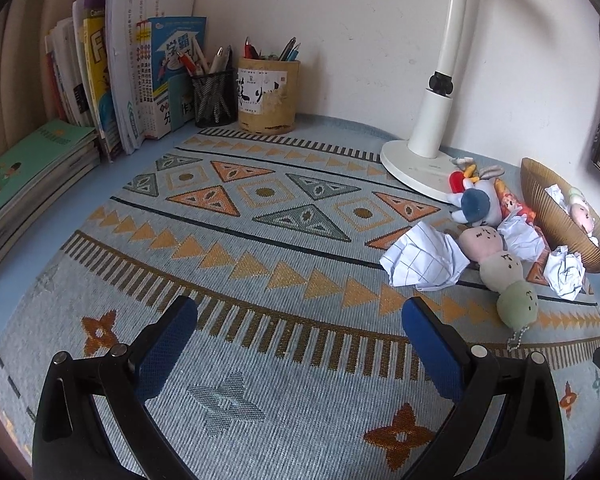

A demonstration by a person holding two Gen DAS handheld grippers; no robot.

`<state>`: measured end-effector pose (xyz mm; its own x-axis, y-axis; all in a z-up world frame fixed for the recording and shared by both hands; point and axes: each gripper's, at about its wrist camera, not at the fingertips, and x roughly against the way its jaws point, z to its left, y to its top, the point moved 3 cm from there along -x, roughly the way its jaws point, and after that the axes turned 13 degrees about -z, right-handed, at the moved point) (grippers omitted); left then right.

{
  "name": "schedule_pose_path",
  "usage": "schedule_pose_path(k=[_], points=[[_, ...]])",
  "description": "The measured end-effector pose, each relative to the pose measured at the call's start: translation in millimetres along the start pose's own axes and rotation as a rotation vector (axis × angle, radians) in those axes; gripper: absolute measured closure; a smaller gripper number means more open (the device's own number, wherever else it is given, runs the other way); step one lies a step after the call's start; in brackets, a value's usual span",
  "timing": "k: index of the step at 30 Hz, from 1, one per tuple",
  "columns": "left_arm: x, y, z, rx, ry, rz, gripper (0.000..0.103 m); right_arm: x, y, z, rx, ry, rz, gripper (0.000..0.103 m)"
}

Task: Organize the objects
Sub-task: 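Move both tools over the rug toward the remaining plush toys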

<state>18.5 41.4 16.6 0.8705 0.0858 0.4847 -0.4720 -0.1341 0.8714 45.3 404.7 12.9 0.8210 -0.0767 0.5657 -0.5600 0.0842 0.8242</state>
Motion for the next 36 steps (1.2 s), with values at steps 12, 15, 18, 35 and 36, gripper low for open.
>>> schedule_pose_path(k=[12, 15, 18, 35, 36], points=[[-3, 0, 0, -0.004, 0.0, 0.01, 0.001, -6, -2, -2, 0.003, -0.003, 0.028, 0.013], [-1, 0, -1, -0.005, -0.005, 0.004, 0.001, -7, -2, -2, 0.0, -0.009, 0.034, 0.013], [-4, -1, -1, -0.002, -0.021, 0.023, 0.001, -8, -2, 4, 0.028, -0.008, 0.042, 0.013], [-7, 0, -14, -0.108, 0.026, 0.027, 0.001, -42, 46, 163, 0.153, 0.307, 0.064, 0.013], [-7, 0, -12, -0.103, 0.027, 0.031, 0.001, -47, 45, 165, 0.151, 0.312, 0.066, 0.013]])
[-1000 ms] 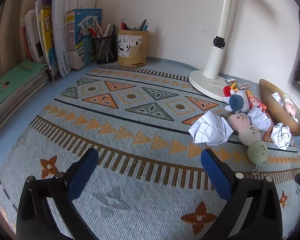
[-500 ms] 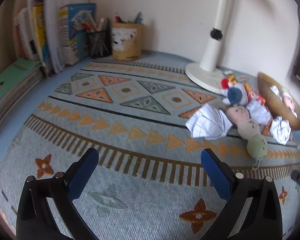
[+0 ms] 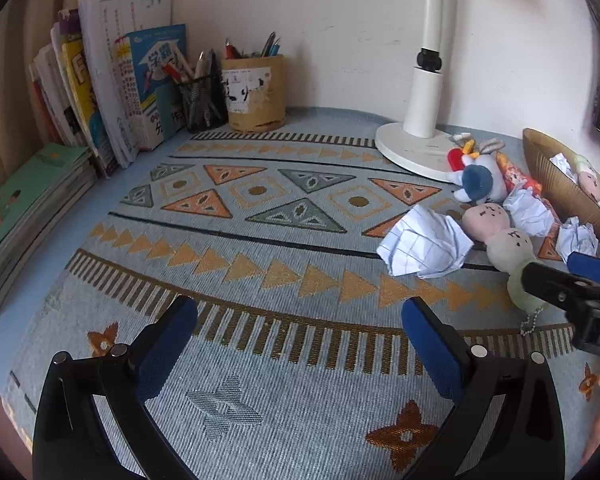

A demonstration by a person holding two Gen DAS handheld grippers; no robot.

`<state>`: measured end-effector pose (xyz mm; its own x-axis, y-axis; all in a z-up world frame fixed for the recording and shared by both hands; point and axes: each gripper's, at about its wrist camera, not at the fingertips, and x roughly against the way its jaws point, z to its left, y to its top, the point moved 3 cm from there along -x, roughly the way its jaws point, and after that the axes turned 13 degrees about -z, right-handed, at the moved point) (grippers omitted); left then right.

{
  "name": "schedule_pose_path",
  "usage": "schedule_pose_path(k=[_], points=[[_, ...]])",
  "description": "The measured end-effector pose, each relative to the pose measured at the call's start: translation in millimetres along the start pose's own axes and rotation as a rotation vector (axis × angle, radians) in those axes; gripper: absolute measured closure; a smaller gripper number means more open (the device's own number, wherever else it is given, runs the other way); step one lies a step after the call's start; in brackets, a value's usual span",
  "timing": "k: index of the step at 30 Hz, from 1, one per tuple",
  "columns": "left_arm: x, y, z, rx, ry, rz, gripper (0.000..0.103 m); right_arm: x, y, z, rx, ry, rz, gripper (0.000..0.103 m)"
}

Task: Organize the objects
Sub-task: 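Move both tools over the rug toward the remaining plush toys, then grasp a paper ball with the left tool while the right tool grasps another plush stack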

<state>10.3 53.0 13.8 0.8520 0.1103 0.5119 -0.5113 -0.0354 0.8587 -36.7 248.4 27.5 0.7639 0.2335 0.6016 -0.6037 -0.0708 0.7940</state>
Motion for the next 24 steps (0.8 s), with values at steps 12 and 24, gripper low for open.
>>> schedule_pose_path(k=[12, 24], points=[[-8, 1, -14, -0.099, 0.084, 0.026, 0.001, -27, -3, 1, -0.053, -0.019, 0.006, 0.013], [-51, 34, -35, 0.012, -0.407, 0.101, 0.001, -27, -9, -10, -0.097, -0.006, 0.017, 0.021]])
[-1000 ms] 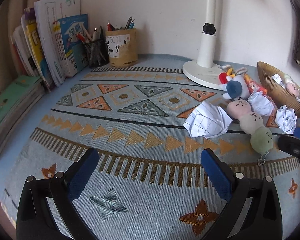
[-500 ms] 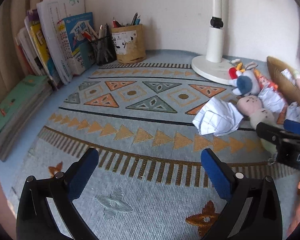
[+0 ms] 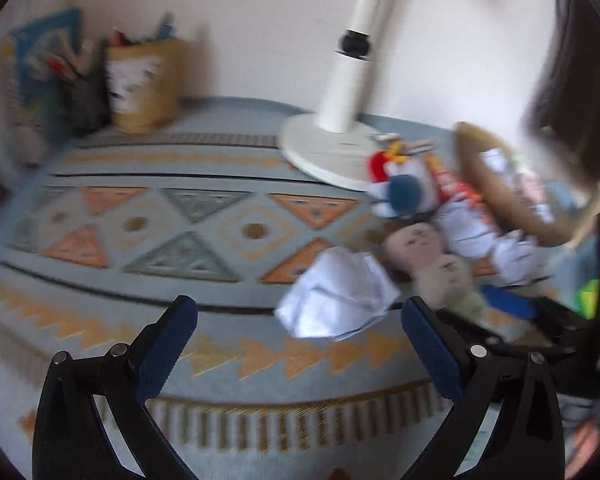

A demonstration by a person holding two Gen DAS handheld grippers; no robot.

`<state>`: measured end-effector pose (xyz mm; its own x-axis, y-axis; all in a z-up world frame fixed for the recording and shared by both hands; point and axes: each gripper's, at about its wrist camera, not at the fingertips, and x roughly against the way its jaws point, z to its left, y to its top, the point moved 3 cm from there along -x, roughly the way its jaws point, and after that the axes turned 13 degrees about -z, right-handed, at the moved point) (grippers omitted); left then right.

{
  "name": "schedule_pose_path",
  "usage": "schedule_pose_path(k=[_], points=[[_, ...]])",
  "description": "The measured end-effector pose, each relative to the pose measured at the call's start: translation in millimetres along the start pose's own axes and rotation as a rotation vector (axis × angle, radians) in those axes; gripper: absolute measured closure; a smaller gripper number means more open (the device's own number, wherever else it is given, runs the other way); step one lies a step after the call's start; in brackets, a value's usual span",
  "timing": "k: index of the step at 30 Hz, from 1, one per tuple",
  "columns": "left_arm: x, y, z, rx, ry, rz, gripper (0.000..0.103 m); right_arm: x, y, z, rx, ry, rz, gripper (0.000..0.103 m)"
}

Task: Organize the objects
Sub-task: 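Grasp a paper ball with the left tool while the right tool grasps another plush stack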

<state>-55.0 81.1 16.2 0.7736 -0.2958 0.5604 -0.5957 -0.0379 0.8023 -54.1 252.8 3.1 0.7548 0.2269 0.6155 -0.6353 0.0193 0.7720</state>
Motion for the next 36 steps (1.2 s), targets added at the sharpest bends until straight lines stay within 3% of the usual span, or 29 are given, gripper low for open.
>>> schedule_pose_path(k=[2, 4, 8, 10, 14, 18, 22, 28, 33, 36], points=[[-3, 2, -3, -0.039, -0.008, -0.015, 0.002, 1, 1, 2, 0.012, 0.002, -0.012, 0.021], [-9, 4, -10, -0.098, 0.0, -0.019, 0.003, 1, 0, 8, 0.04, -0.002, -0.02, 0.034], [-20, 2, -23, -0.117, -0.035, 0.01, 0.006, -3, -2, 15, 0.095, -0.029, -0.012, 0.043], [-27, -2, -25, -0.127, -0.042, 0.036, 0.017, -4, -3, 15, 0.099, -0.031, -0.008, 0.051], [-36, -5, -20, -0.104, -0.058, 0.092, 0.035, -5, -4, 14, 0.108, -0.036, -0.002, 0.054], [-30, -7, -22, -0.099, -0.083, 0.084, 0.058, 0, -4, 12, 0.1, -0.035, -0.003, 0.057], [-10, -14, -26, -0.048, -0.113, 0.059, 0.059, 26, -9, 0, 0.067, -0.017, -0.002, 0.057], [30, -42, -51, -0.072, -0.036, 0.004, 0.059, 91, -32, -23, 0.093, -0.045, -0.018, 0.057], [28, -53, -63, -0.154, 0.011, 0.0, 0.059, 94, -59, -40, 0.029, -0.01, 0.054, 0.055], [28, -56, -66, -0.179, 0.007, 0.006, 0.059, 94, -64, -39, 0.02, 0.022, 0.072, 0.045]])
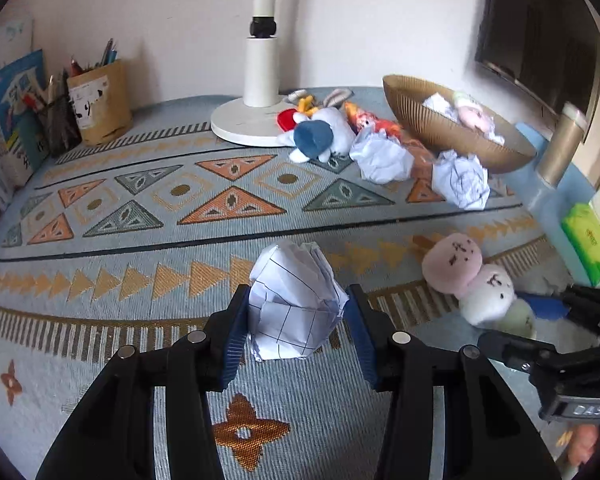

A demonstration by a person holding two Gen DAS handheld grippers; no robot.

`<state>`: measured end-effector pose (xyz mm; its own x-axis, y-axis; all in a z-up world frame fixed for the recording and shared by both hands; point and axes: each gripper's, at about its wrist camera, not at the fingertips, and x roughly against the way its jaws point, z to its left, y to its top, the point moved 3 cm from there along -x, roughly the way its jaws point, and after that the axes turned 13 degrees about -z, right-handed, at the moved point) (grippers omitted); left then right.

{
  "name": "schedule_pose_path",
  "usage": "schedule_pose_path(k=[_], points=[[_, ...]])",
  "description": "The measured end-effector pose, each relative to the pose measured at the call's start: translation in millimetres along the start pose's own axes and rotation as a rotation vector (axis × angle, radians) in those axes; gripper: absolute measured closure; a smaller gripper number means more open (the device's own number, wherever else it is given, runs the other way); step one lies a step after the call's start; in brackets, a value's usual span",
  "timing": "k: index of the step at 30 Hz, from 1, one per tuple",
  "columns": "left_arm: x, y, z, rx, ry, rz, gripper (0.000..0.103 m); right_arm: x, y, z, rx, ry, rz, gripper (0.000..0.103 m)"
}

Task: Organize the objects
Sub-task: 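Grasp a paper ball with the left tool while the right tool grasps another plush stack, then carry both items to the brown bowl and open both tools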

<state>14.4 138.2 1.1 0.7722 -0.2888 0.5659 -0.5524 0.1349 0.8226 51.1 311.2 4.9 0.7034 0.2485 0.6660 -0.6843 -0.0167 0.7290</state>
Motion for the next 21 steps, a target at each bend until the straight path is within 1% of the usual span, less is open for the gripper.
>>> schedule_pose_path(k=[2, 5, 6, 7, 8, 9, 11, 12, 14, 16, 17, 19, 21], points=[[-1, -2, -3, -0.015, 0.009, 0.011, 0.059, -1, 1, 1, 0.013, 0.005, 0.004, 0.044], [-1, -2, -6, -0.031, 0.015, 0.013, 0.058, -5, 4, 4, 0.05, -0.026, 0.001, 0.044], [0, -2, -6, -0.03, 0.017, 0.013, 0.058, -7, 3, 6, 0.064, -0.028, 0.003, 0.047], [0, -2, -5, -0.028, 0.019, 0.012, 0.058, -8, 3, 7, 0.081, -0.046, 0.0, 0.056], [1, -2, -6, -0.028, 0.022, 0.011, 0.058, -7, 2, 9, 0.11, -0.074, -0.007, 0.056], [1, -1, -7, -0.037, 0.022, 0.011, 0.058, -6, 1, 13, 0.136, -0.077, -0.008, 0.058], [3, 4, -12, -0.043, 0.008, 0.012, 0.058, 4, 2, 16, 0.139, -0.043, -0.026, 0.058], [5, 11, -15, -0.038, -0.007, 0.006, 0.058, 11, 6, 15, 0.139, -0.029, -0.043, 0.058], [11, 31, -23, -0.027, -0.041, -0.027, 0.058, 28, 17, 10, 0.138, -0.038, -0.093, 0.058], [15, 61, -39, -0.038, -0.079, -0.072, 0.058, 51, 38, -3, 0.12, -0.05, -0.162, 0.058], [14, 72, -46, -0.048, -0.09, -0.084, 0.058, 64, 52, -15, 0.098, -0.062, -0.205, 0.058], [9, 99, -66, -0.079, -0.114, -0.114, 0.058, 80, 74, -37, 0.058, -0.098, -0.263, 0.058], [-3, 125, -87, -0.109, -0.13, -0.143, 0.058, 91, 99, -67, 0.007, -0.161, -0.324, 0.058]])
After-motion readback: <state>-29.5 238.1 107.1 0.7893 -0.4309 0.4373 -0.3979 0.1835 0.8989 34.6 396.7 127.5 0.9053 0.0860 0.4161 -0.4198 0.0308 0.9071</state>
